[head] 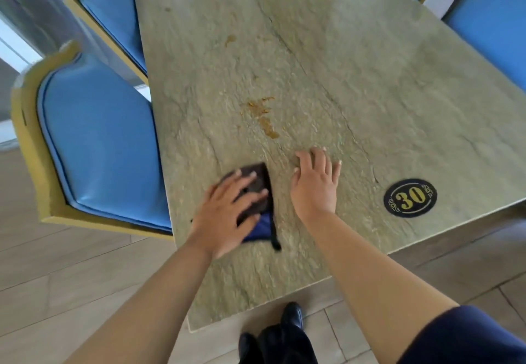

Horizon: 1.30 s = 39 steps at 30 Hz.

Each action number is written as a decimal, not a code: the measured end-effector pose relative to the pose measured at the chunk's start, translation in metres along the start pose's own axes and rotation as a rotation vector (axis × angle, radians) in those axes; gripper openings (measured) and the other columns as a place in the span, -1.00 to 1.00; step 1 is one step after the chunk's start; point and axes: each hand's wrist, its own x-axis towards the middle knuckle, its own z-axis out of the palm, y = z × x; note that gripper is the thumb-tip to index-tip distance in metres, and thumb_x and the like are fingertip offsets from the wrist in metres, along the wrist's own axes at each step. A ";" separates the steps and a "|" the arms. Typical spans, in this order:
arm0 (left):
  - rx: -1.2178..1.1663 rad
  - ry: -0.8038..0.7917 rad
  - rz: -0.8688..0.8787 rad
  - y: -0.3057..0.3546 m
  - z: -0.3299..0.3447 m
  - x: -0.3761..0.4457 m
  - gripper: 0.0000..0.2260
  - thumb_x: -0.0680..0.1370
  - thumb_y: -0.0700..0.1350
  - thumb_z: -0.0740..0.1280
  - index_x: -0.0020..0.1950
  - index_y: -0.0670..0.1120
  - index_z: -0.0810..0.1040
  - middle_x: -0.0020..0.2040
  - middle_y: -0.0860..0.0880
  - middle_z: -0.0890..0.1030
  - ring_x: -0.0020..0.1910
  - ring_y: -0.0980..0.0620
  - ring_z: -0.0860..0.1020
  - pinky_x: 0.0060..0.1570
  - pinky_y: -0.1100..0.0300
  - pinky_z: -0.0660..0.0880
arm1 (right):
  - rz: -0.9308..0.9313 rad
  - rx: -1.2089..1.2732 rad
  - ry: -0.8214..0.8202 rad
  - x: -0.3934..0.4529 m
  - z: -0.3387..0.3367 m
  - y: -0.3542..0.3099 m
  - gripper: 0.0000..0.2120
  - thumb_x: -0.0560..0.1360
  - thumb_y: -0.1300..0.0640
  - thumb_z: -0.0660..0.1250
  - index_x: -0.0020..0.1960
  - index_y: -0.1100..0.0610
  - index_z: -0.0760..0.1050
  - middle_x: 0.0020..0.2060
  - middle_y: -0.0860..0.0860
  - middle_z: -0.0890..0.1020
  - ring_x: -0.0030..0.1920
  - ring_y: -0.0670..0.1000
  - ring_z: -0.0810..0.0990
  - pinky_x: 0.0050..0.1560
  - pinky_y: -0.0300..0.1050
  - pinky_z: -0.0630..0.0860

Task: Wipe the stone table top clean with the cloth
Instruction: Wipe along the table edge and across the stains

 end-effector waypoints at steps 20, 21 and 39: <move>-0.118 -0.103 0.479 -0.040 -0.006 0.057 -0.62 0.51 0.13 0.26 0.33 0.18 0.47 0.50 0.11 0.30 0.53 0.04 0.17 0.43 -0.13 0.20 | 0.065 0.050 0.073 0.000 0.005 -0.007 -0.60 0.58 0.18 0.11 0.41 0.11 0.32 0.42 0.09 0.34 0.51 0.09 0.14 0.52 0.14 -0.08; -0.131 -0.124 0.532 -0.040 -0.005 0.056 -0.62 0.51 0.13 0.26 0.33 0.20 0.47 0.50 0.13 0.28 0.53 0.07 0.16 0.44 -0.13 0.18 | 0.088 0.085 0.096 0.000 0.005 -0.007 -0.60 0.57 0.22 0.12 0.41 0.13 0.34 0.41 0.07 0.35 0.50 0.07 0.15 0.52 0.08 -0.08; -0.120 -0.172 0.604 -0.032 -0.001 0.051 -0.57 0.50 0.23 0.11 0.30 0.13 0.50 0.50 0.09 0.30 0.52 0.03 0.17 0.50 -0.02 -0.01 | 0.352 0.241 0.139 -0.078 0.008 -0.035 -0.53 0.61 0.28 0.06 0.51 0.12 0.17 0.53 0.00 0.14 0.54 -0.06 -0.06 0.46 -0.27 -0.25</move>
